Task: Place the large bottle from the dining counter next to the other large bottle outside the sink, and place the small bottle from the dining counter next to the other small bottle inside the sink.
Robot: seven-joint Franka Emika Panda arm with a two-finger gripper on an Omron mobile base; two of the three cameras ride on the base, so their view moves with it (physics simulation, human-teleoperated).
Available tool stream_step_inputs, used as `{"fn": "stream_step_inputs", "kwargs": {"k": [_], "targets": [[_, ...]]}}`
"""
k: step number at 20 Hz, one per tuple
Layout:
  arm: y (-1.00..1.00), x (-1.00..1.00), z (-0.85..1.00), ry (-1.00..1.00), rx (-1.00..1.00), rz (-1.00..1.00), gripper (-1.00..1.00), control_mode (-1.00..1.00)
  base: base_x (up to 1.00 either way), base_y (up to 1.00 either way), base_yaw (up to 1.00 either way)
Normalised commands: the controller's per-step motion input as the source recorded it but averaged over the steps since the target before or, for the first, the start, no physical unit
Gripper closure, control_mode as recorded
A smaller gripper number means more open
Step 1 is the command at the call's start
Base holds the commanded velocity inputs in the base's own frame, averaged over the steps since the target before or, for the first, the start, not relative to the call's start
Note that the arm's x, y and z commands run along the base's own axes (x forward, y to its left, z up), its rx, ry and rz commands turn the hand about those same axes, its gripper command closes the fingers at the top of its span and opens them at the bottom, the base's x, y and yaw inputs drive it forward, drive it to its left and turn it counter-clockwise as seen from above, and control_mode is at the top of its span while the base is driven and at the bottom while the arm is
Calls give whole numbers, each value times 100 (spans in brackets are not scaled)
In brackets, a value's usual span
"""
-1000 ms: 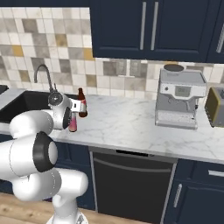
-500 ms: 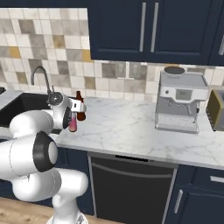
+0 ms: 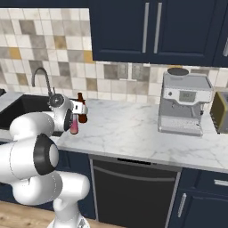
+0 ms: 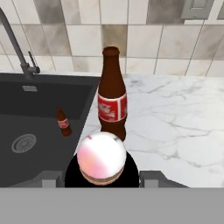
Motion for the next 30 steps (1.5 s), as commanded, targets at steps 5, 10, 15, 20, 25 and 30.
{"fn": "stream_step_inputs", "kwargs": {"k": [5,10,15,20,25,30], "targets": [[0,0,0,0,0,0,100,100,1,18,0],[0,0,0,0,0,0,100,100,1,11,0],[0,0,0,0,0,0,100,100,0,8,0],[6,0,-2,0,0,0,100,-100,0,7,0],[14,0,-9,0,0,0,100,-100,0,0,0],[12,4,-12,0,0,0,100,-100,0,0,0]]}}
